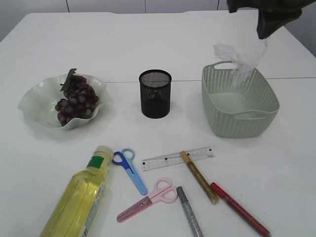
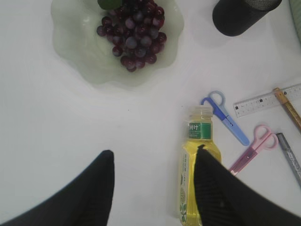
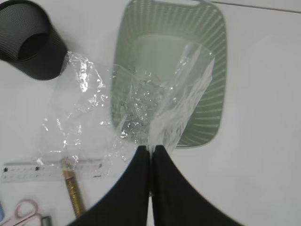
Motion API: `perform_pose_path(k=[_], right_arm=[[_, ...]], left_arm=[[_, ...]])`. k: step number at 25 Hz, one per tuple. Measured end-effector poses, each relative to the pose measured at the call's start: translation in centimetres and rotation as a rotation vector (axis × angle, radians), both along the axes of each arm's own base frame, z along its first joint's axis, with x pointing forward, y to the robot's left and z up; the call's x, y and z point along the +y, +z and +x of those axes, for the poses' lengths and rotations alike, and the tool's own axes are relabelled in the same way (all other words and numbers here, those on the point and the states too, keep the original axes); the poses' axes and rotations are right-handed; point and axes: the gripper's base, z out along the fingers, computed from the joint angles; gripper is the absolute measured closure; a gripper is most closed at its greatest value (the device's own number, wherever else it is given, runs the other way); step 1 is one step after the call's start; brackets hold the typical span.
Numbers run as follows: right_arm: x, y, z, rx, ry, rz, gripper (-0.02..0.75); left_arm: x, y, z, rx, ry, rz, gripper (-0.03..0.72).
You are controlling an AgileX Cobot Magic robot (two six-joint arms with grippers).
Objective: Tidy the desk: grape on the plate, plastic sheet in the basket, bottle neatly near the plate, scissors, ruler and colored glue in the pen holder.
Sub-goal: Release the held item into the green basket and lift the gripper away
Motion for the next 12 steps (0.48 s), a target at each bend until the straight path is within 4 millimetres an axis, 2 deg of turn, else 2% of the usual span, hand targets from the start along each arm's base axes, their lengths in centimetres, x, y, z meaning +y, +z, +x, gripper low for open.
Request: perform_pose_path(k=[4,12], right_arm=[[-1.9,-0.9,1.2,0.021,-0.052,-0.025,0.753],[-1.5,-6.0,4.9,0.08,-0.042,-0.089,0.753]], left_arm=[[-0.1,0.0,0.0,0.001,-0.001,-0.007,0.291],[-0.1,0.0,0.0,0.002,-0.003,-0.012,0.292]])
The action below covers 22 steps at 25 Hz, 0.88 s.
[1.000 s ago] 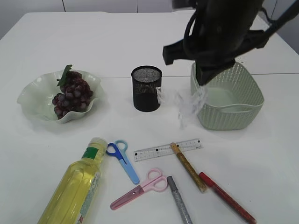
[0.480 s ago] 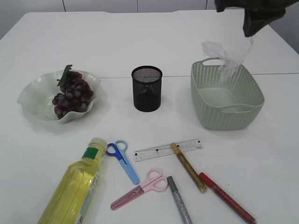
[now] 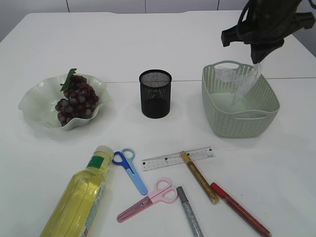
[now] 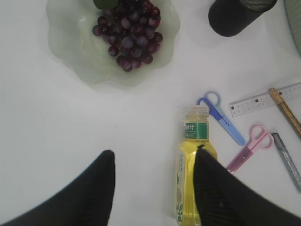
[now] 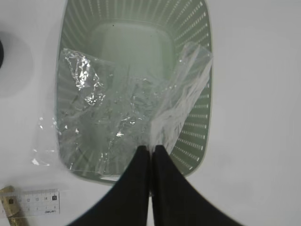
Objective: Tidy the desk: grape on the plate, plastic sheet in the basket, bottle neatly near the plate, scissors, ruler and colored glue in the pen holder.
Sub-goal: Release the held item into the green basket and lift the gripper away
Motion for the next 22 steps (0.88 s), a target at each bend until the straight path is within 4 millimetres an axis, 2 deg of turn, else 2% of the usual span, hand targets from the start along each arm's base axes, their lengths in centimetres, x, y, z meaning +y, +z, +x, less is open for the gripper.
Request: perform_pose_path(k=[7,16,22], right_arm=[[-0.1,-2.6,1.7,0.009,-0.04,0.007,0.753],[-2.7,-2.8,3.0,-0.038,-0.145,0.156,0.753],[-2.5,-2.5,3.7,-0.116,-0.146,0.223,0.753]], left_arm=[[0.0,0.0,0.0,0.0,0.0,0.0,0.292],[0.0,0.0,0.0,0.0,-0.001,-0.003,0.293],[-0.1,0.0,0.0,0.001,-0.002,-0.008,0.295]])
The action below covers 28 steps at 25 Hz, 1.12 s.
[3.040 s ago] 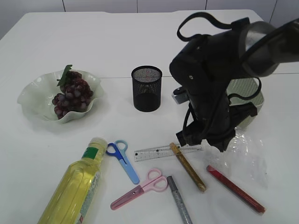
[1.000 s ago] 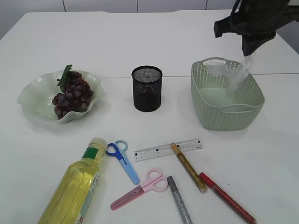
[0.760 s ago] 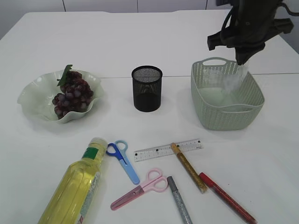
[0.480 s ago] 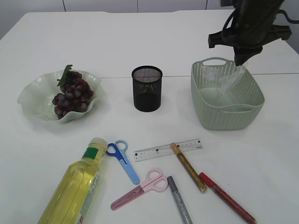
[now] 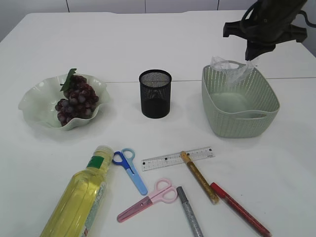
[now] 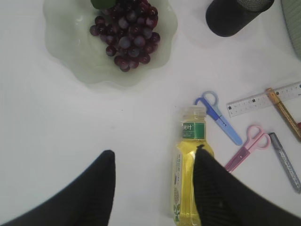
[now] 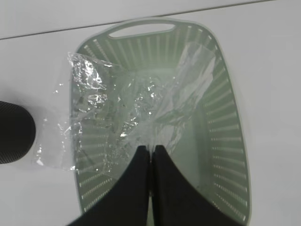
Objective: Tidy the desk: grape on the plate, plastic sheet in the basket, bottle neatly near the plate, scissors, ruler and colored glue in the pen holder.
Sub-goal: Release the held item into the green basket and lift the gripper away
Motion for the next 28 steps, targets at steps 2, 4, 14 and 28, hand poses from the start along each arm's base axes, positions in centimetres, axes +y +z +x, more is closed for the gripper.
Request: perform_pose_path(k=[2,4,14,28], right_arm=[[0.0,0.1,0.1,-0.018,0.002,0.005,0.753],[0.1,0.1,0.3,-0.033,0.004,0.008,0.753],[0.4,-0.9,0.6,-0.011,-0.002,0.04,0.718],[1.2,-3.1,1.1,0.122,-0.025,0.112,0.405]], left_arm=[[0.0,0.0,0.0,0.0,0.0,-0.002,0.295],[0.0,0.0,0.0,0.001,-0.001,-0.004,0.295],[0.0,0.0,0.0,0.001,-0.001,-0.006,0.302],[0.0,0.0,0.0,0.001,-0.001,-0.006,0.304]])
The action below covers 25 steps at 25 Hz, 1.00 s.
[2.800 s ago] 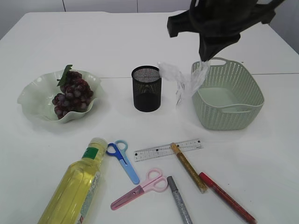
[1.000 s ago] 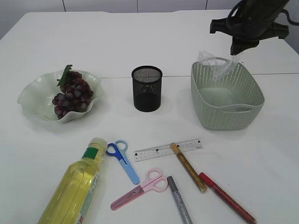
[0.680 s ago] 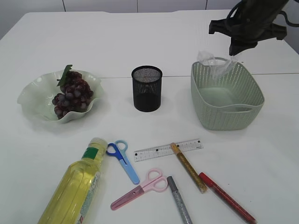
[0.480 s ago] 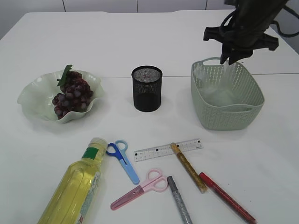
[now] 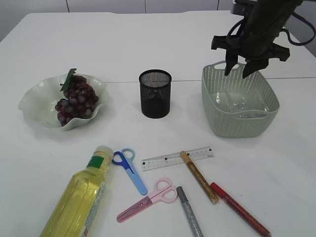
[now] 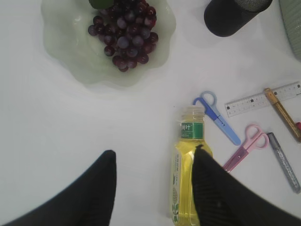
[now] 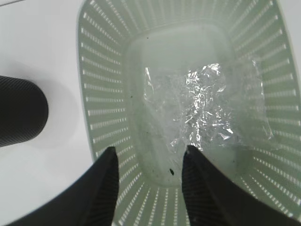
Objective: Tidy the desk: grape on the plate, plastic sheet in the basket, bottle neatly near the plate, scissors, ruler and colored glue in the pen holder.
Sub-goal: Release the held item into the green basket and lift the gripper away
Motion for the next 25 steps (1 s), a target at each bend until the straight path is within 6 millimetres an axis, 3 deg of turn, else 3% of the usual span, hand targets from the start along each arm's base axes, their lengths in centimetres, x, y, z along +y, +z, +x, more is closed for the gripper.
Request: perform_pose_path(k=[6,12,16,21,25], right_arm=[[0.3,2.9,-0.8,0.085,0.085,-0.001,0.409],[0.5,4.5,-1.2,0.062,0.161,0.004,0.41],[0.3,6.6,-2.3,0.02,0.17,0.016,0.41],[-0.4,9.4,-6.4,-0.005,0.172,0.024,0.41],[-1.2,10.5,-10.7,0.006,0.175,0.034,0.41]], left_arm=[[0.0,0.0,0.0,0.006,0.024,-0.013,0.303],[0.0,0.0,0.0,0.01,0.036,-0.022,0.303],[-0.2,0.0,0.0,0.014,0.034,-0.044,0.299],[-2.4,0.0,-0.6,0.018,-0.045,-0.047,0.231],[-4.7,-1.2,-0.1,0.069,-0.068,-0.025,0.213]])
